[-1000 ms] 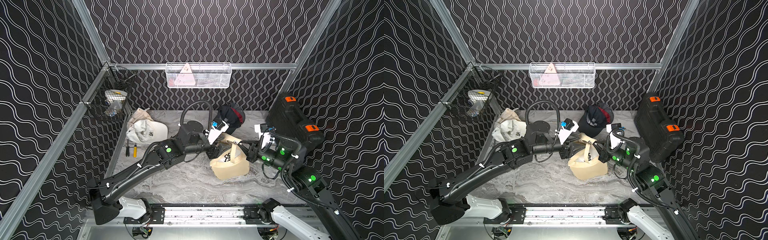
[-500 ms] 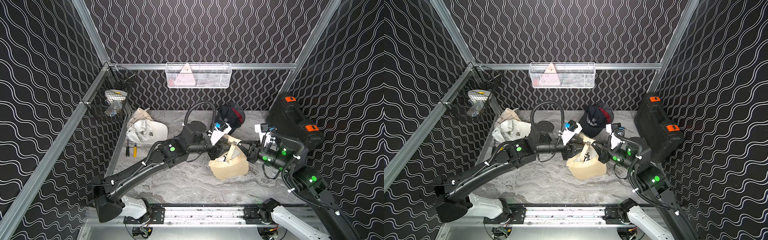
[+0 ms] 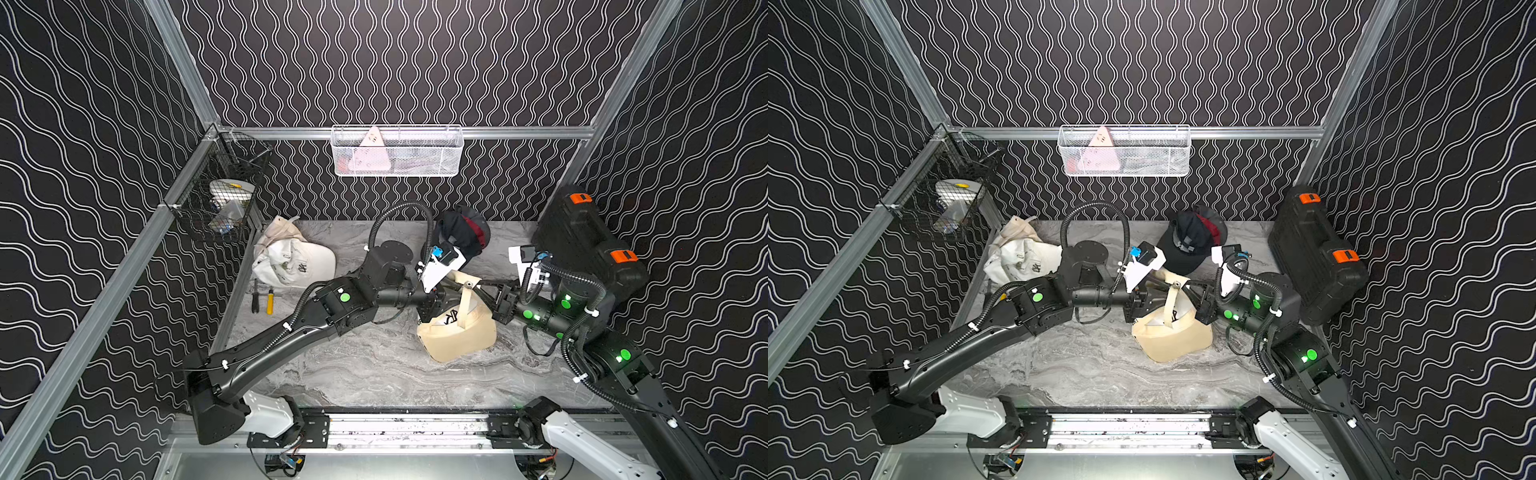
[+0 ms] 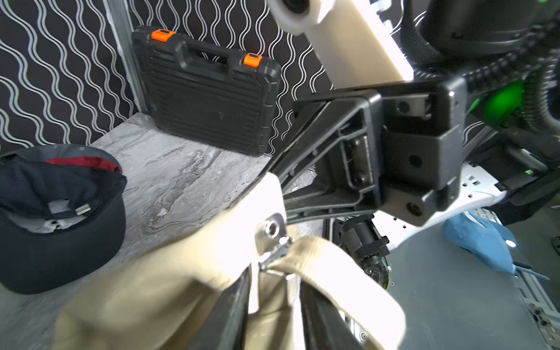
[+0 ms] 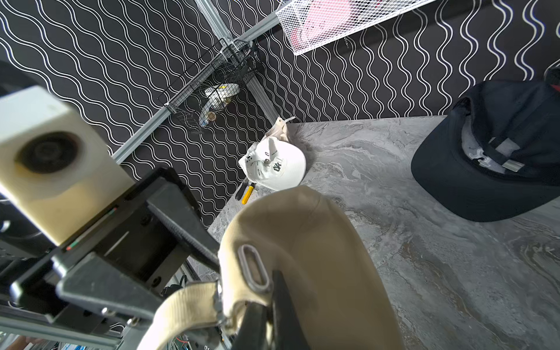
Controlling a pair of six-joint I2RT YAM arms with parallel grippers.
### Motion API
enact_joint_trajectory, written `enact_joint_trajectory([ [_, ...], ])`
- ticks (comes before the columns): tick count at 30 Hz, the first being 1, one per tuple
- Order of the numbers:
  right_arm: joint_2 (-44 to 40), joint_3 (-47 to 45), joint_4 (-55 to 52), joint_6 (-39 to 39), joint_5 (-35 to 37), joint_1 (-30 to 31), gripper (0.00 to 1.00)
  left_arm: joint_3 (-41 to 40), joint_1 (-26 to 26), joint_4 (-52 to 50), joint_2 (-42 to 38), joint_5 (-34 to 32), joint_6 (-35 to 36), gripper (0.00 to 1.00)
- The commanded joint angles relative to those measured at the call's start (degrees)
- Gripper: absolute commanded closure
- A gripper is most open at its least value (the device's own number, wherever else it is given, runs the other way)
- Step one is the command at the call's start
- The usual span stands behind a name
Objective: Open the adjustable buckle of the baseball cap
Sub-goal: Pull the adjustable strap on the baseball cap.
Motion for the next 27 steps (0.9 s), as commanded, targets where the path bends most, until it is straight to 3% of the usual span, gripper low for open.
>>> enact_joint_trajectory([
  [1, -0.14, 0.27, 3.13, 0.92, -0.07, 0.06, 1.0, 0.83, -0.08, -0.34, 0.63, 1.41, -0.31, 0.67],
  [6, -0.33, 0.27, 3.33, 1.28, -0.51, 0.06, 1.0, 0.77, 0.04, -0.39, 1.15, 1.25, -0.38, 0.74],
  [16, -0.69, -0.42, 1.77, 0.37, 1.57, 0.1, 1.0, 2.1, 0.04, -2.11, 1.42, 3.29, -0.23, 1.0],
  [24, -2.19, -2.21, 0.4, -2.97, 2.92, 0.02, 1.0, 4.11, 0.04, -4.74, 1.14, 4.45, -0.38, 1.0],
  [27, -3.45, -2.89, -0.24, -6.08, 2.29, 0.03, 0.89, 5.53, 0.05, -6.55, 1.36, 3.9, -0.4, 1.0],
])
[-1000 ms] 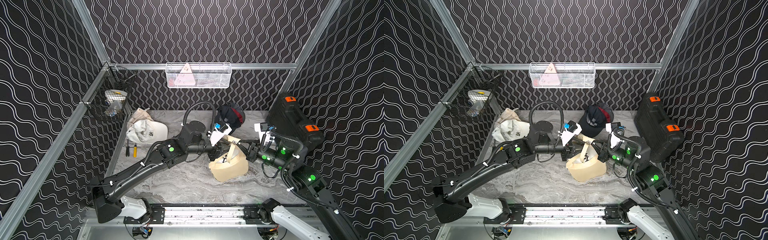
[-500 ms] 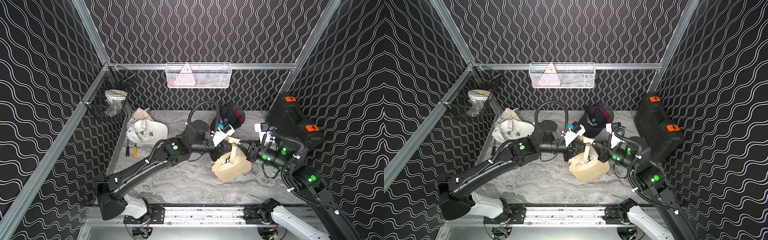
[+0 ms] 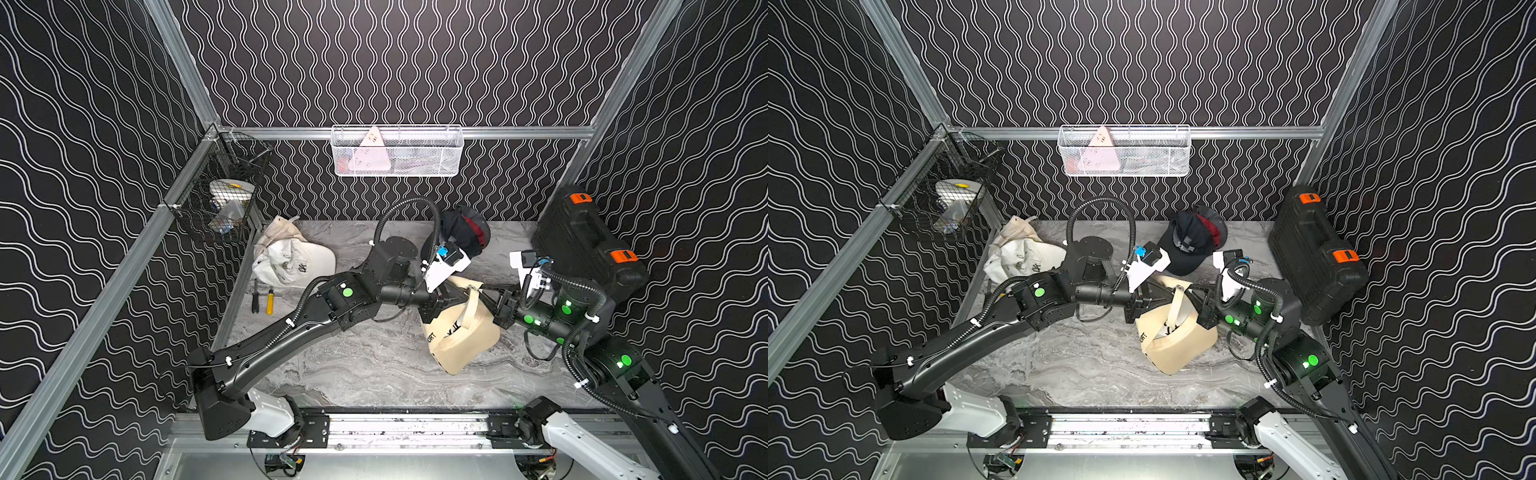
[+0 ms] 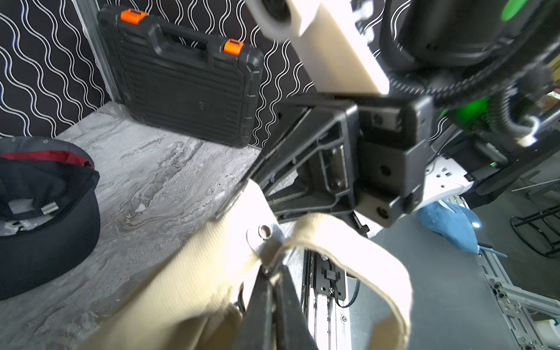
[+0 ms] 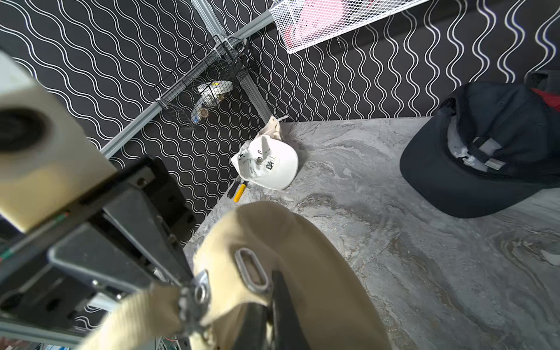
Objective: Open the adjustable buckle of the baseball cap
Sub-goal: Pull the adjustable strap on the baseball cap.
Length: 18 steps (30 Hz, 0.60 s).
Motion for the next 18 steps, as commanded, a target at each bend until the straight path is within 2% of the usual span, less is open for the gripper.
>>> enact_joint_trajectory([
  [1, -1.04, -0.34, -0.38, -4.71, 0.33, 0.0, 0.84, 1.65, -0.02, -1.96, 0.08, 0.47, -0.51, 1.0],
  [11, -2.24, 0.69, -4.91, -11.2, 0.68, 0.03, 0.61, 7.23, 0.07, -6.69, 2.81, 2.72, -1.59, 1.0],
  [18, -3.42, 0.11, -3.33, -13.28, 0.71, 0.03, 0.58, 9.73, 0.07, -8.12, 4.2, 4.94, -2.34, 1.0],
])
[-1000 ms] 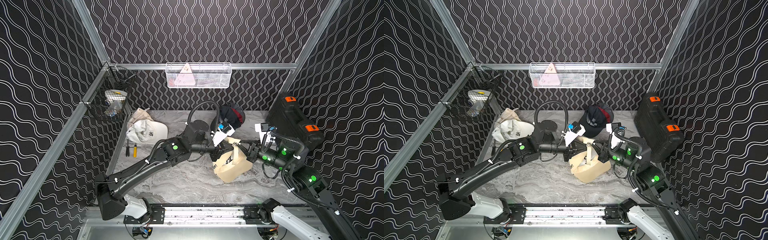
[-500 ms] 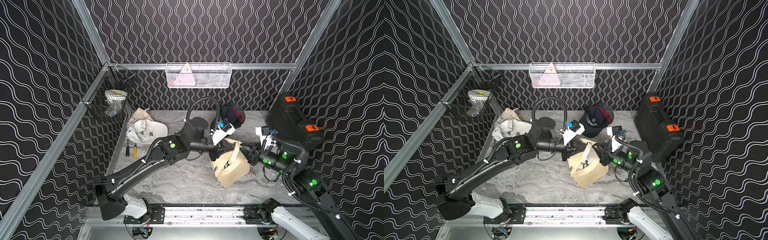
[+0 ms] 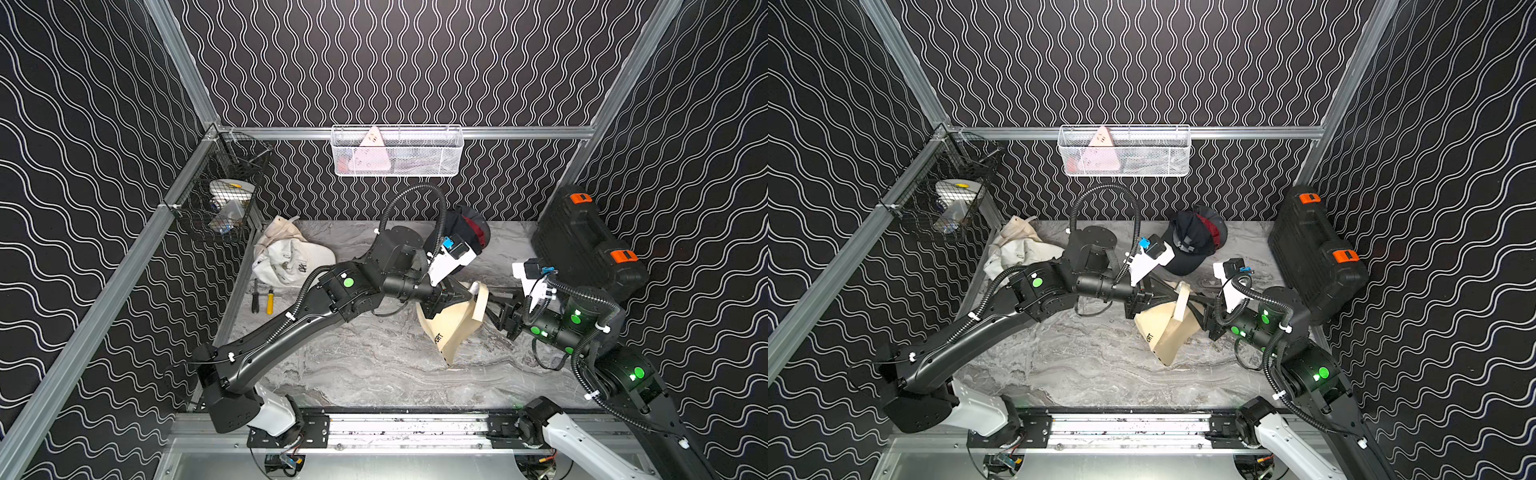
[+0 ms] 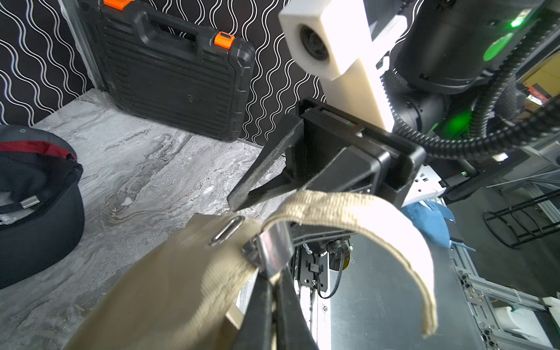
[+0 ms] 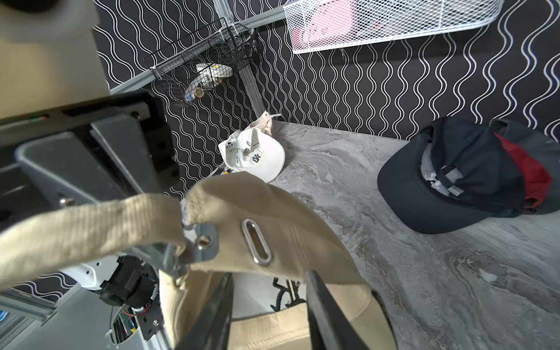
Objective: Open the adjustable buckle of the baseball cap
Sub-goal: Pull the adjustable strap on the baseball cap.
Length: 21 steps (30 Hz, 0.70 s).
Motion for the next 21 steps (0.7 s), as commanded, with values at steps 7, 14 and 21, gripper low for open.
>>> enact_joint_trajectory([
  [7, -0.95, -0.05, 2.09, -2.92, -2.17, 0.03, 0.56, 4.18, 0.03, -2.78, 2.91, 4.28, -1.11, 1.0],
  [14, -1.73, -0.12, 2.57, -5.29, -1.01, 0.1, 0.55, 5.6, 0.03, -4.6, 3.82, 4.73, -1.18, 1.0],
  [21, -1.22, 0.33, 2.81, -6.38, -2.51, 0.03, 0.56, 5.81, 0.03, -5.78, 4.49, 5.5, -1.23, 1.0],
])
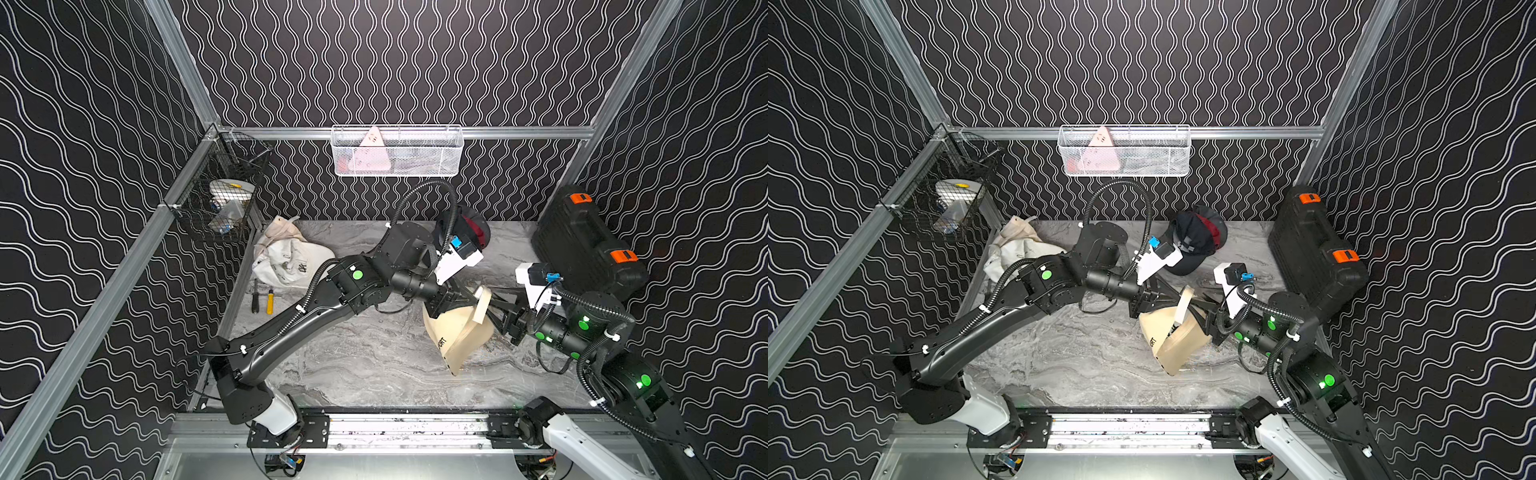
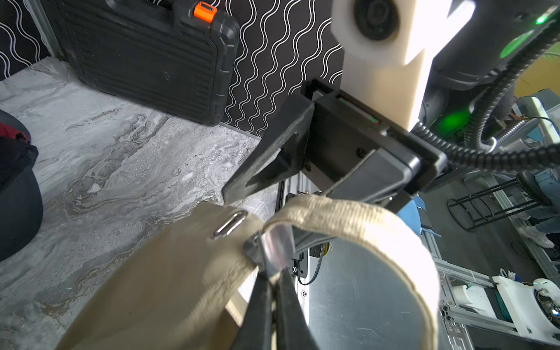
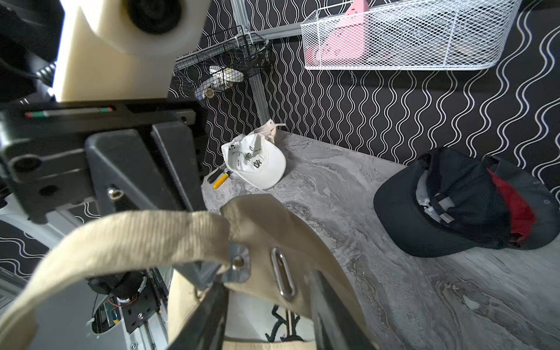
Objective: Open the adjustable buckle of the baseball cap
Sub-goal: Pull the adjustable strap on the baseball cap.
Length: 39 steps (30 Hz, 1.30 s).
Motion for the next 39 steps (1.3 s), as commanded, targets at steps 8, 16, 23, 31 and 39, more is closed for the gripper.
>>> enact_joint_trajectory([
  [8, 0.2, 0.21, 2.73, -0.66, -4.79, 0.03, 0.6, 0.61, 0.02, 0.02, 0.88, 2.87, -0.77, 1.0],
  [16, 0.44, 0.17, 3.0, -0.62, -7.75, 0.1, 0.72, 0.72, 0.03, -0.41, 1.09, 3.46, -1.1, 1.0],
  [23, 0.15, -0.4, 4.5, 0.84, -8.21, 0.03, 0.85, -0.18, 0.02, 0.02, 1.1, 4.22, -1.49, 1.0],
  [31, -0.68, -1.9, 7.1, 2.73, -7.99, 0.03, 0.89, -1.55, 0.03, 0.68, 0.51, 4.93, -1.62, 1.0],
  [39, -0.64, -2.52, 8.41, 4.26, -6.67, 0.08, 0.91, -3.37, 0.03, 1.36, -0.32, 5.22, -1.63, 1.0],
])
